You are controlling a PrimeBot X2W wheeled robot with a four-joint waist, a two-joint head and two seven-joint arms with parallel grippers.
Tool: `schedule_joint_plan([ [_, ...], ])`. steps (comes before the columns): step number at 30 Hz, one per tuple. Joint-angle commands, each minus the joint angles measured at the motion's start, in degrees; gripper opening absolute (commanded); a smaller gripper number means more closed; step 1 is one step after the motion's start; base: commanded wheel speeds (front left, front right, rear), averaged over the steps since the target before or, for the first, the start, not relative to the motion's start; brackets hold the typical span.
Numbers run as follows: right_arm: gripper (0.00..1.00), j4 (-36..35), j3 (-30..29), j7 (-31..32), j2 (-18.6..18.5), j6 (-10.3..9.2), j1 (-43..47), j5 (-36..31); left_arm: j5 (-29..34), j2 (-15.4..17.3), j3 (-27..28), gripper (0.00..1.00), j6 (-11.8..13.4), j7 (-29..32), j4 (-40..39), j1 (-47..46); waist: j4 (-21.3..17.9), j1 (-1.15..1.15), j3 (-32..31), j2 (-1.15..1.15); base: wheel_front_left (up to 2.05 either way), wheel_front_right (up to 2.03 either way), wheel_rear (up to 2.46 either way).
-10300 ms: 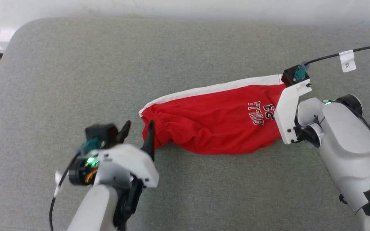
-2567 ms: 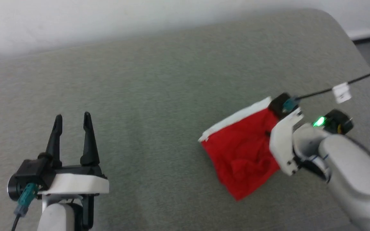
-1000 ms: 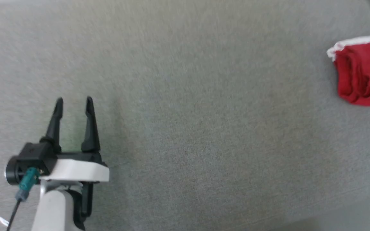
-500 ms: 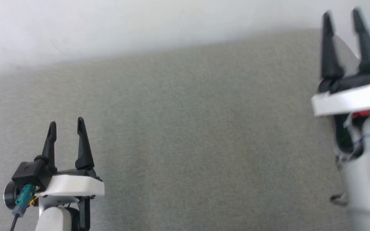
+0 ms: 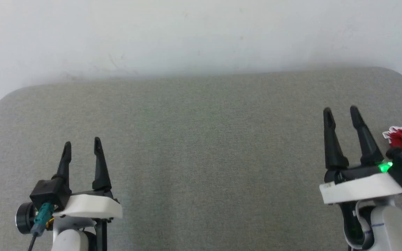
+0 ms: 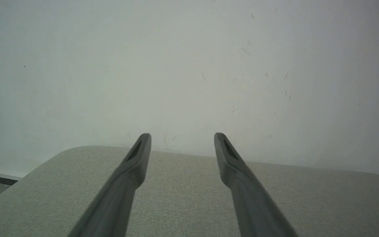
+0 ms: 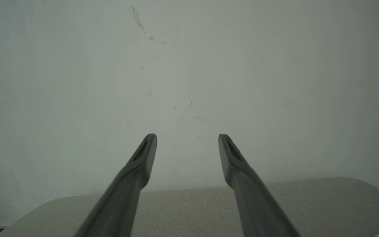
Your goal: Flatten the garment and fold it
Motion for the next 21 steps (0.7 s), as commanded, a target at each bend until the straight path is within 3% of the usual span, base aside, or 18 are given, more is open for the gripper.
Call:
schedule_joint_plan([
  [1, 1.00, 0.4, 0.2, -0.3, 0.2, -0.10, 1.5, 0.4, 0.5, -0.2, -0.4, 1.00, 0.2, -0.5, 0.5, 0.5, 1.2, 0.00, -1.0, 0.00, 0.00, 0.00, 0.00],
  [21, 1.00, 4.0, -0.3, -0.3, 0.2, -0.10, 10.7, -0.9, -1.2, -1.7, -4.7, 1.00, -0.8, -0.7, 4.7, 3.6, 3.0, 0.00, -1.6, 0.00, 0.00, 0.00, 0.00],
])
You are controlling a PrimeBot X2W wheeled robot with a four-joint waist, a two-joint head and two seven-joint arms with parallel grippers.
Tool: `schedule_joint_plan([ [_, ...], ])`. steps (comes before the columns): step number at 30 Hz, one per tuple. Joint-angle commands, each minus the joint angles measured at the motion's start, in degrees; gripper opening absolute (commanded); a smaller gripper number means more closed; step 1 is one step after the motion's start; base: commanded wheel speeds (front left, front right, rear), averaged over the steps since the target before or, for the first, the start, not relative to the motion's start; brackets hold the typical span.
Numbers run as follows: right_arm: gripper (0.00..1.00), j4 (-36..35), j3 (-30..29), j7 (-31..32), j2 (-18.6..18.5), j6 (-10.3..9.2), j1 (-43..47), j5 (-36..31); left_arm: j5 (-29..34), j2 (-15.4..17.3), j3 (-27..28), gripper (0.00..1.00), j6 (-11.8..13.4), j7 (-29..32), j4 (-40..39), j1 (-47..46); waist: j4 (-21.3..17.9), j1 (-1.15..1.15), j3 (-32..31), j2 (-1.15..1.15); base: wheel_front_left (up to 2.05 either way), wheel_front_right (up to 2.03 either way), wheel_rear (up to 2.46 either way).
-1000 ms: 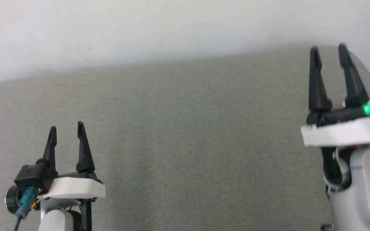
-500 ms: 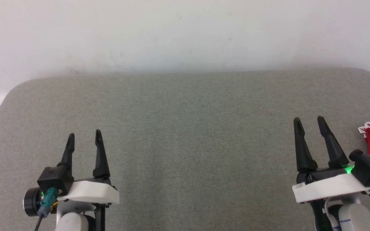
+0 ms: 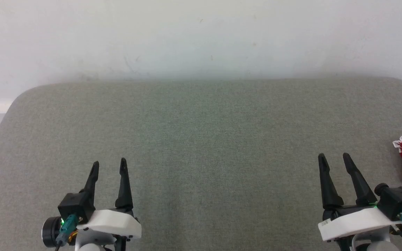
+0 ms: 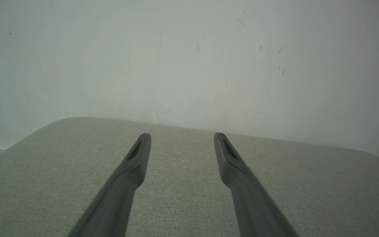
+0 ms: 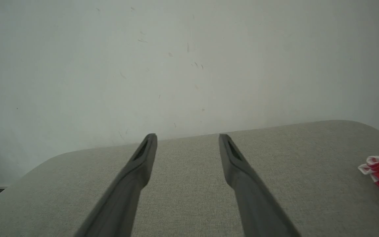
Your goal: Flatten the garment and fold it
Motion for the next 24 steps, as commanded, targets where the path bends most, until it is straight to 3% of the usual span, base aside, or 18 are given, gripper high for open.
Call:
schedule_joint_plan([
  [1, 1.00, 0.4, 0.0, -0.3, 0.2, -0.10, 0.7, -0.3, -0.4, -0.2, 0.0, 1.00, -0.3, -0.3, 0.2, 0.9, 0.0, 0.00, 0.2, 0.00, 0.00, 0.00, 0.00],
  [12, 1.00, 1.7, 0.1, -0.3, 0.2, -0.10, 0.6, 0.1, -0.3, -0.3, -0.4, 1.00, -0.5, -0.3, 1.0, 0.9, -0.2, 0.00, 0.1, 0.00, 0.00, 0.00, 0.00],
  [13, 0.00, 1.6, 0.1, 0.0, 0.0, 0.01, 0.1, 0.1, 0.0, -0.1, -0.3, 0.00, -0.1, 0.0, 0.7, 0.5, -0.2, 0.00, 0.1, 0.00, 0.00, 0.00, 0.00],
  [24, 0.00, 1.0, 0.0, 1.0, 0.0, 0.00, 0.0, -0.9, 0.8, -0.1, -0.1, 0.00, -0.3, 1.0, 0.1, 0.6, -0.3, 0.00, 0.2, 0.00, 0.00, 0.00, 0.00],
])
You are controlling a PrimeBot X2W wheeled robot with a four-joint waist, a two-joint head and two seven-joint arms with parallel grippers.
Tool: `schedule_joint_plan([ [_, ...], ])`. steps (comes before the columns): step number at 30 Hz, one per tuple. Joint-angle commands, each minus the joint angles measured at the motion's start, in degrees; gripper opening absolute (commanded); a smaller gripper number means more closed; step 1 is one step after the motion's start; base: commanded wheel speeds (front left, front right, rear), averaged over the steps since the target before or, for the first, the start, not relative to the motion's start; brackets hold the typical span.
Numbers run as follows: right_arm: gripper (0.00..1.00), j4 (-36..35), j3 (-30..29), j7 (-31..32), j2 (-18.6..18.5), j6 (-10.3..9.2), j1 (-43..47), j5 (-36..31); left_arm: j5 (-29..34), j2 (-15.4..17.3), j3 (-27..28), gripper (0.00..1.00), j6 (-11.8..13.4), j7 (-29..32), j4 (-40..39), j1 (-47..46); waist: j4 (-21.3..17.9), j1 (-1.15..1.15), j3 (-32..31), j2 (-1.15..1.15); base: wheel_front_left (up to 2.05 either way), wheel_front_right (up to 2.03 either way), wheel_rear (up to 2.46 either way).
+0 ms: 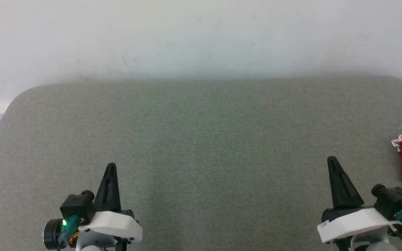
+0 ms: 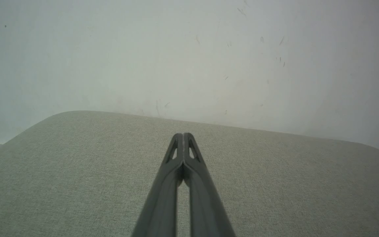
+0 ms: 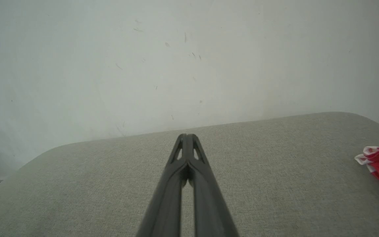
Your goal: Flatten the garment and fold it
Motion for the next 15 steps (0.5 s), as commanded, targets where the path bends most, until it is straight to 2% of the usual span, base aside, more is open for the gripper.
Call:
schedule_joint_plan([
  [1, 0.00, -0.4, 0.0, 0.5, 0.0, -0.01, 0.0, -0.7, 0.6, 0.0, 0.1, 0.00, -0.2, 0.5, -0.5, 0.1, 0.0, 0.00, 0.0, 0.00, 0.00, 0.00, 0.00],
  [15, 0.00, -1.3, 0.0, 2.0, 0.0, -0.02, -0.1, -2.5, 1.7, -0.1, 0.3, 0.00, -0.5, 2.0, -1.6, 0.3, -0.3, 0.00, 0.2, 0.00, 0.00, 0.00, 0.00],
])
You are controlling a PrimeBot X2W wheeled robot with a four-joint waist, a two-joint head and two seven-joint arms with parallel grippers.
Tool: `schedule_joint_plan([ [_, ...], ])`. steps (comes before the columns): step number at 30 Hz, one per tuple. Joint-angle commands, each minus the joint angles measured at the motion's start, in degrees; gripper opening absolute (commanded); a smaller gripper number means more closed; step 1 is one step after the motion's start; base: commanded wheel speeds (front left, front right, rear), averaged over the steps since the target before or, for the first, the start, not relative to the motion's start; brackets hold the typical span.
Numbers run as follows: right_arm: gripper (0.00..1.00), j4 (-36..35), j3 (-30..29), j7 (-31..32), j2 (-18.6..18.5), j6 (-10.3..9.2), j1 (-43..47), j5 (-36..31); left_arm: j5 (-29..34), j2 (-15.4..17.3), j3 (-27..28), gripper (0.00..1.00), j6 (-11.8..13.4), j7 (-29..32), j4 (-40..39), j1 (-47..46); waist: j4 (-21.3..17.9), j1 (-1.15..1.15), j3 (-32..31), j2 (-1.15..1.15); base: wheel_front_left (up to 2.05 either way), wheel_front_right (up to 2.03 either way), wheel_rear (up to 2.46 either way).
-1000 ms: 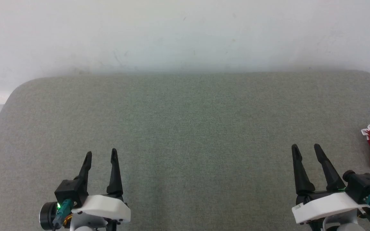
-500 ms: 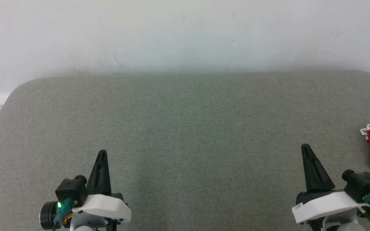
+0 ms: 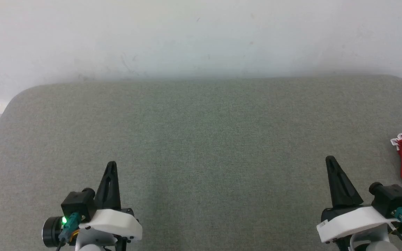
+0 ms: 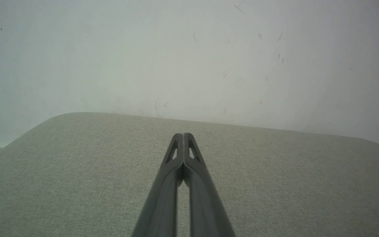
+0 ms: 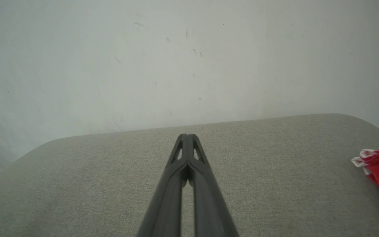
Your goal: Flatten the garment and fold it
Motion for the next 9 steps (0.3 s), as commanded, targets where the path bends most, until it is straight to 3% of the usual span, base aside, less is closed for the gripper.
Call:
schedule_joint_plan([
  [1, 0.00, -0.4, -0.1, 0.3, 0.0, -0.02, -0.1, -0.6, 0.7, -0.1, 0.2, 0.00, -0.5, 0.2, -0.4, 0.3, 0.0, 0.00, 0.0, 0.00, 0.00, 0.00, 0.00],
  [9, 0.00, -1.0, -0.1, 1.2, 0.1, -0.03, -0.2, -1.7, 1.5, -0.1, 0.4, 0.00, -0.7, 1.2, -1.1, 0.4, -0.2, 0.00, 0.1, 0.00, 0.00, 0.00, 0.00],
])
